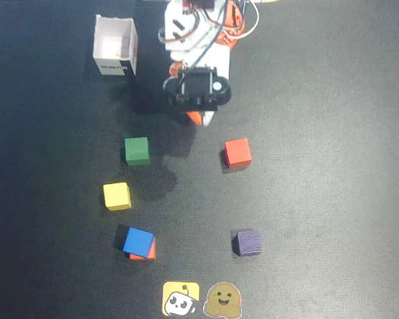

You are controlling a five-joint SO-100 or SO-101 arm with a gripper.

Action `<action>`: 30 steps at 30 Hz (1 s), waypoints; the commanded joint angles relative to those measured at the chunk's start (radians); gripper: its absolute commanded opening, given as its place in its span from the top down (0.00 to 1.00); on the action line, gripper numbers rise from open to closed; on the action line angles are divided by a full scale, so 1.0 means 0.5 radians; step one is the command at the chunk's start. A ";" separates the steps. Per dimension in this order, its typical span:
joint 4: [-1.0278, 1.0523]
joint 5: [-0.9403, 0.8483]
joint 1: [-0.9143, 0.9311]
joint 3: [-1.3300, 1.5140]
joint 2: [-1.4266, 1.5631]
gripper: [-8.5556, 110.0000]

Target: Put the blue cube on top of the orange cube.

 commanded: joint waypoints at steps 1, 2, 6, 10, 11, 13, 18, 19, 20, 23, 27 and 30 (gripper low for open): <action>0.110 -0.021 -0.006 -0.009 0.046 0.93; 0.141 -0.021 -0.006 -0.009 0.046 0.93; 0.252 -0.135 -0.012 -0.009 0.046 0.93; 0.245 -0.245 -0.015 -0.009 0.046 0.92; 0.245 -0.245 -0.015 -0.009 0.046 0.92; 0.245 -0.252 -0.015 -0.009 0.046 0.92; 0.245 -0.252 -0.015 -0.009 0.046 0.93; 0.245 -0.252 -0.015 -0.009 0.046 0.93; 0.245 -0.252 -0.015 -0.009 0.046 0.93; 0.245 -0.252 -0.015 -0.009 0.046 0.93; 0.245 -0.252 -0.015 -0.009 0.046 0.93; 0.245 -0.252 -0.015 -0.009 0.046 0.93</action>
